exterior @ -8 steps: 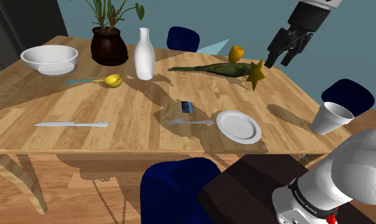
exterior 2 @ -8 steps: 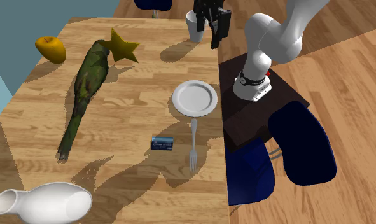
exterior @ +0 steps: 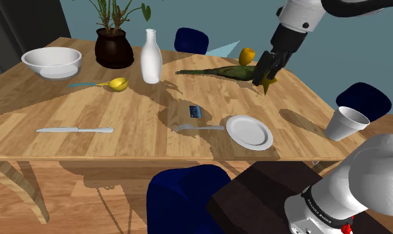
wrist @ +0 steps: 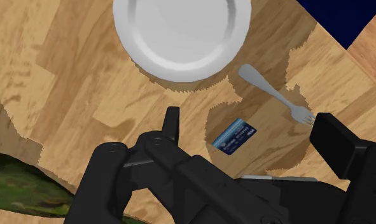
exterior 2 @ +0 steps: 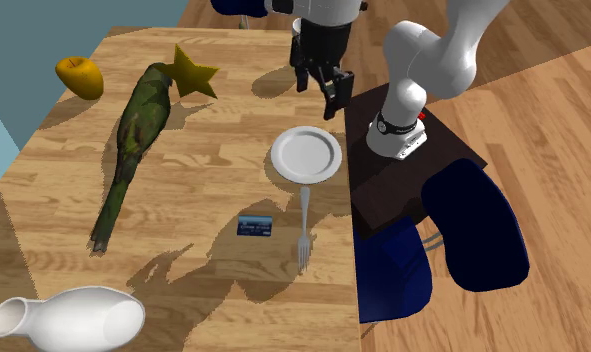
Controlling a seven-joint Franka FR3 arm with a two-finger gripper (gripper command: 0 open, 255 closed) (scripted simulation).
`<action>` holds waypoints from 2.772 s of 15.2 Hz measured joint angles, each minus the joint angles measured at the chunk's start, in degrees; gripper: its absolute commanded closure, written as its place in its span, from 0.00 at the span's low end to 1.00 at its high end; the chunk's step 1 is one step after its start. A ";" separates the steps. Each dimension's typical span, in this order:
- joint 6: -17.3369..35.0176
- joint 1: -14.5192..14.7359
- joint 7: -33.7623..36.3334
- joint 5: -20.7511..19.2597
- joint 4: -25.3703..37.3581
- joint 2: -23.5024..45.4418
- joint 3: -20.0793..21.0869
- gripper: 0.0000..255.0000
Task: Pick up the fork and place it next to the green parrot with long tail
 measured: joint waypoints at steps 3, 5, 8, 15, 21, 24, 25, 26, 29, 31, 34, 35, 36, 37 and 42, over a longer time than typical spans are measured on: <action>5.95 1.80 -1.92 0.05 -1.16 4.19 1.48 0.00; 9.62 2.95 -3.24 -0.01 -2.01 6.60 2.41 0.00; 15.51 4.64 -4.81 -0.22 -3.01 10.90 4.09 0.00; 28.78 7.39 -8.36 -2.56 -3.12 22.73 7.64 0.00; 38.34 8.92 -8.79 -7.26 -1.35 33.35 10.88 0.00; 40.95 8.87 -8.15 -8.75 -1.24 36.07 11.14 0.00; 41.65 8.79 -7.90 -9.20 -1.14 36.89 11.13 0.00; 42.45 8.74 -7.63 -9.60 -1.32 37.54 11.12 0.00; 44.69 8.51 -6.75 -11.01 -1.35 39.87 10.96 0.00; 45.10 8.53 -6.49 -11.29 -1.36 40.27 10.96 0.00; 45.24 8.53 -6.42 -11.37 -1.40 40.36 10.96 0.00; 45.25 8.53 -6.42 -11.38 -1.41 40.37 10.96 0.00; 45.25 8.53 -6.42 -11.38 -1.41 40.37 10.96 1.00; 45.25 8.53 -6.42 -11.38 -1.40 40.37 10.96 1.00; 45.24 8.51 -6.41 -11.37 -1.40 40.33 10.93 1.00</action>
